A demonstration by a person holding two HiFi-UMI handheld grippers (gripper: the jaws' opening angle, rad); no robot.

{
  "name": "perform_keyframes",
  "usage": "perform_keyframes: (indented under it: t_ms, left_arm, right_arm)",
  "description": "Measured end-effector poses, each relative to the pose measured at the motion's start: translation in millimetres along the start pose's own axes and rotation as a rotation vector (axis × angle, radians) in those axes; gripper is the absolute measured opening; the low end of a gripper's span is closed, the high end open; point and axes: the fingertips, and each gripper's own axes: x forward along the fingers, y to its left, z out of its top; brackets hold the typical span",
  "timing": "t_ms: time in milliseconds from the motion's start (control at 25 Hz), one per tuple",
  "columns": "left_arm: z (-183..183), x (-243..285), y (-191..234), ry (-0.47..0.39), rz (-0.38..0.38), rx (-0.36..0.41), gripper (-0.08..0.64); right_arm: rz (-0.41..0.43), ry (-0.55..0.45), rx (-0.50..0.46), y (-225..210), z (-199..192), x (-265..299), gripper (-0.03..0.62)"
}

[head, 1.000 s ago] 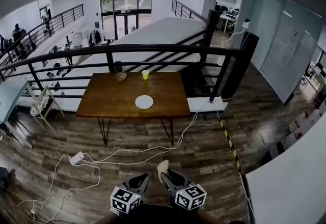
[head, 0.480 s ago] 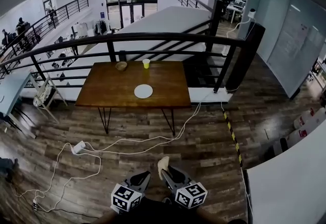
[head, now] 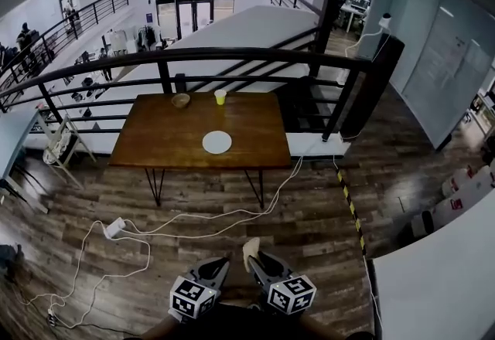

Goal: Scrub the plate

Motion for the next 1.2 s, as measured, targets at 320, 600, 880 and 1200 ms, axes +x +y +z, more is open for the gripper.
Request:
perform_keyframes:
  t_ms: [320, 600, 880, 1200]
  left_arm:
    - [49.1, -29.4, 145.8, -0.085, 0.011, -0.061, 0.025]
    - [53.4, -40.4, 238.9, -0.071, -0.043, -0.116, 0.025]
    - [50.9, -17.7, 274.6, -0.046, -0.118, -0.168, 0.025]
    - [82.5, 22.3, 320.8, -0.047, -0.037, -0.188, 0.025]
  right_arm:
    - [-0.01, 0.015, -0.038, 44.8, 32.1, 131.7, 0.12]
    - [-0.042, 0.076, -0.075, 77.4, 34.8, 219.7, 0.12]
    - [-0.128, 0.132, -0.048, 63.3, 31.9, 253.2, 0.12]
    - [-0.047, 0.147, -0.01, 24.4, 64.5, 313.2, 0.12]
